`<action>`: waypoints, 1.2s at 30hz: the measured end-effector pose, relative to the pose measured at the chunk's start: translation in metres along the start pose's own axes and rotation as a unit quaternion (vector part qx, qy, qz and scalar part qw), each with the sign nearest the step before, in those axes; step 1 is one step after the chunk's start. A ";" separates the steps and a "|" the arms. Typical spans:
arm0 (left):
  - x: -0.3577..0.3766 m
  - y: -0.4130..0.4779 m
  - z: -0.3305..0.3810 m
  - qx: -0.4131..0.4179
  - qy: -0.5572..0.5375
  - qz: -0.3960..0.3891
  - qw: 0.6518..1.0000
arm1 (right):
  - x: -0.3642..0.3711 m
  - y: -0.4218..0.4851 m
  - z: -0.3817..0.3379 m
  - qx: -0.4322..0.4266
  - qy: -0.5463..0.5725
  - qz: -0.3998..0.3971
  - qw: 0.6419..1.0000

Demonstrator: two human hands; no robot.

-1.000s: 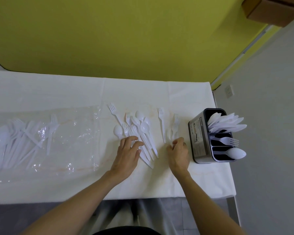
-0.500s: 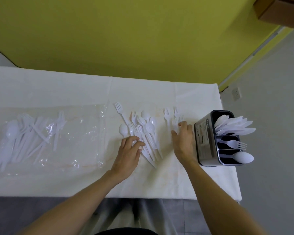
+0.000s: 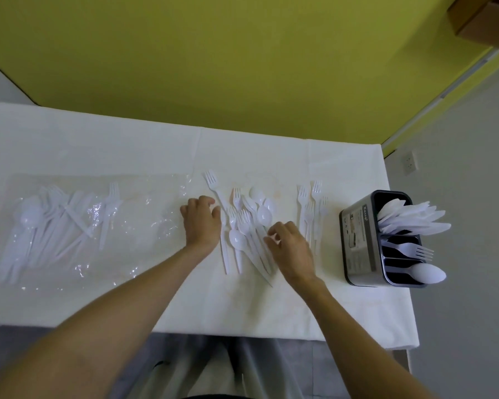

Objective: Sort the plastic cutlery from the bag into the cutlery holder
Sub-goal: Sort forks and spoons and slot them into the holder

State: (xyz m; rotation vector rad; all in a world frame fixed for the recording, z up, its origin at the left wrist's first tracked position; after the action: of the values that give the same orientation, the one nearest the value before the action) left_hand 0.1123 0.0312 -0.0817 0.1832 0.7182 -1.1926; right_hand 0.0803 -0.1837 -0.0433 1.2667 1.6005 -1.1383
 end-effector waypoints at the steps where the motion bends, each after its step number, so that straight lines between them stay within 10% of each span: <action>1: 0.003 0.011 0.000 -0.032 0.011 0.000 0.999 | 0.005 -0.001 -0.010 -0.009 -0.011 -0.021 1.000; 10: 0.019 0.034 0.012 -0.204 0.025 -0.014 0.979 | 0.020 0.002 -0.020 0.073 -0.025 -0.073 0.994; 17: -0.010 0.009 0.030 -0.098 -0.214 0.050 0.971 | 0.012 0.001 -0.013 0.118 0.057 -0.055 0.990; 36: 0.013 -0.029 0.028 -0.082 0.021 -0.062 0.995 | 0.019 0.006 -0.029 0.056 -0.035 -0.082 0.994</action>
State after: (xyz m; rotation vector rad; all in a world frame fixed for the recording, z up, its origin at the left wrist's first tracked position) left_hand 0.1000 -0.0040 -0.0606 0.0272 0.8698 -1.2435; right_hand 0.0815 -0.1500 -0.0543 1.1679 1.6317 -1.3760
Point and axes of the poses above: each hand's wrist, its own y-axis towards the middle knuckle, its own x-axis out of the palm, z = x × y, the point moved 6 cm from there along y, towards the middle knuckle, and after that the axes turned 13 degrees about -y, right-handed, at the moved point
